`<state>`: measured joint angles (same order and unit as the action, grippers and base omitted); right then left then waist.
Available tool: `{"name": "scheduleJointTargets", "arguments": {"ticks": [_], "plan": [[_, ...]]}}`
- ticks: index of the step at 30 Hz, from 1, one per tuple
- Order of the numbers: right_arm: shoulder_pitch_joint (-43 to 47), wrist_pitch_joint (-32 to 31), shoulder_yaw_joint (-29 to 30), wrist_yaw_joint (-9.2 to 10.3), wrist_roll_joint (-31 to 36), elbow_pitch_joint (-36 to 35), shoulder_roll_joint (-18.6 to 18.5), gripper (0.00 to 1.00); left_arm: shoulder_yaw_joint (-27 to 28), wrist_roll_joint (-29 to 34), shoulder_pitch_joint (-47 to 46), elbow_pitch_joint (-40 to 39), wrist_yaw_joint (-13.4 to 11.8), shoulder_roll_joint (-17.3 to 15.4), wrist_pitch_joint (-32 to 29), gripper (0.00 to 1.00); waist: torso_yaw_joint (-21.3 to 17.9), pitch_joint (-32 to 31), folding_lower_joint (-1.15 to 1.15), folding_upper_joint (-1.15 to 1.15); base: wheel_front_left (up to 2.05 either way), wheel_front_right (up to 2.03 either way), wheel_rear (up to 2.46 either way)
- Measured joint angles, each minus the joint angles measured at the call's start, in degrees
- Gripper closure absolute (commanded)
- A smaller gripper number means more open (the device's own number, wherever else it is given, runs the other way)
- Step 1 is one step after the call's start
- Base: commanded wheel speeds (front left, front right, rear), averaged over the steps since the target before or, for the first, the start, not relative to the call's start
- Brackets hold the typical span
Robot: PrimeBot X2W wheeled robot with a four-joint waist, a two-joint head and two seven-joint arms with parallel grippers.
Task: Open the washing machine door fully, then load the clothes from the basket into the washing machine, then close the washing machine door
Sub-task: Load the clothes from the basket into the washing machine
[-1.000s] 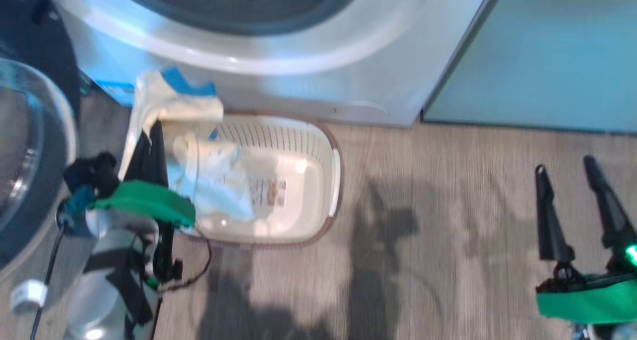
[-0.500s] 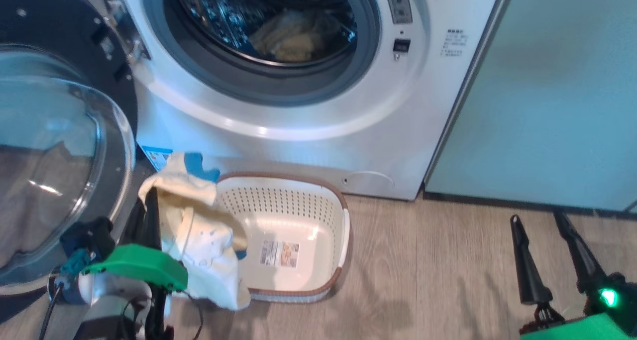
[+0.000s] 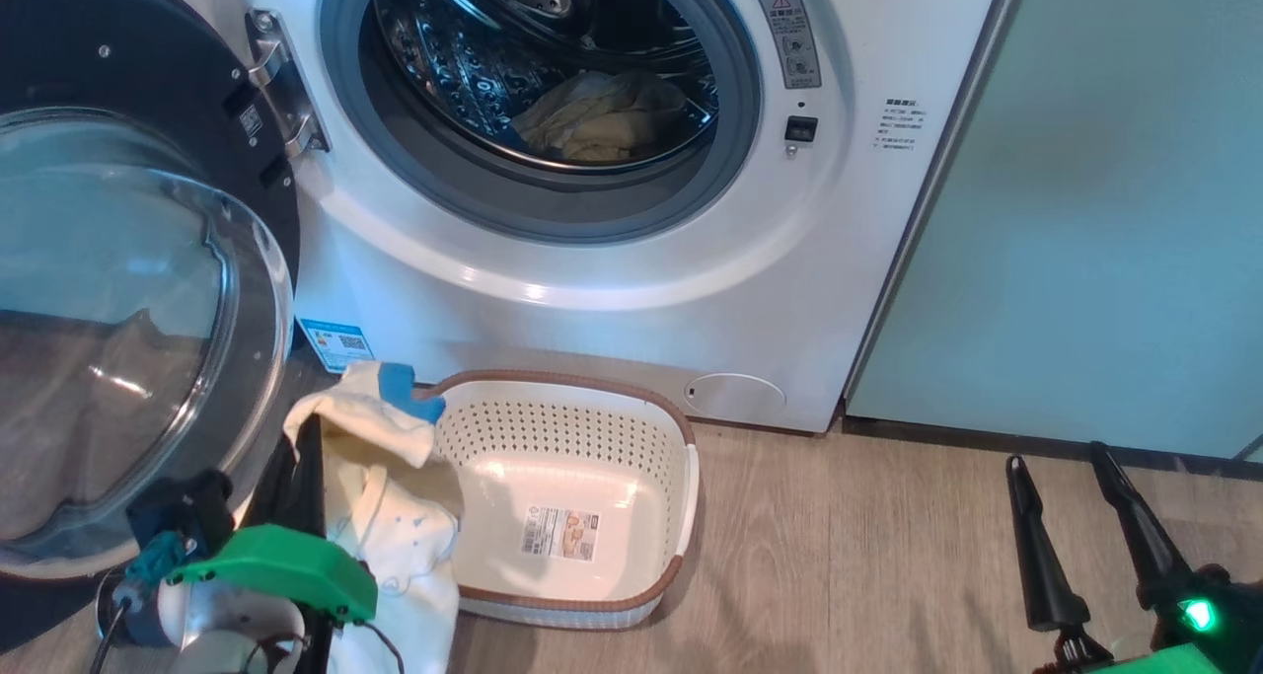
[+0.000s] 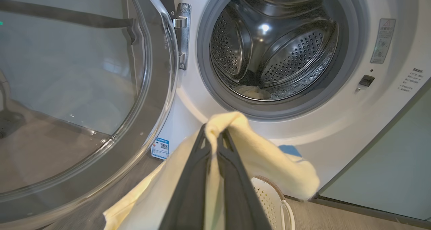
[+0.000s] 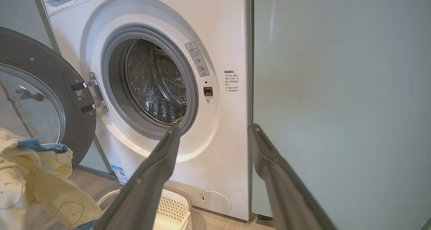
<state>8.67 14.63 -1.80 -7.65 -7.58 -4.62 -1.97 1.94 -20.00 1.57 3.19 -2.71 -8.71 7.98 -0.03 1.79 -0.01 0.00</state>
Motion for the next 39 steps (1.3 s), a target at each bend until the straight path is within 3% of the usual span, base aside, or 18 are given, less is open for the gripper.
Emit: {"name": "scheduleJointTargets", "arguments": {"ticks": [28,39], "plan": [[0.2,0.0,4.2,0.0,0.1,-0.1,0.0,0.0,-1.9,-0.9,0.2,-0.6,-0.4,-0.5,-0.5,1.0,-1.0,1.8,0.01,0.0,0.0,0.0,0.0],[-1.1,0.0,5.8,0.0,0.7,-0.4,0.0,0.0,-3.9,-0.9,-6.6,1.2,0.4,-0.9,-1.5,1.0,-2.3,6.1,0.01,0.0,0.0,0.0,0.0]]}}
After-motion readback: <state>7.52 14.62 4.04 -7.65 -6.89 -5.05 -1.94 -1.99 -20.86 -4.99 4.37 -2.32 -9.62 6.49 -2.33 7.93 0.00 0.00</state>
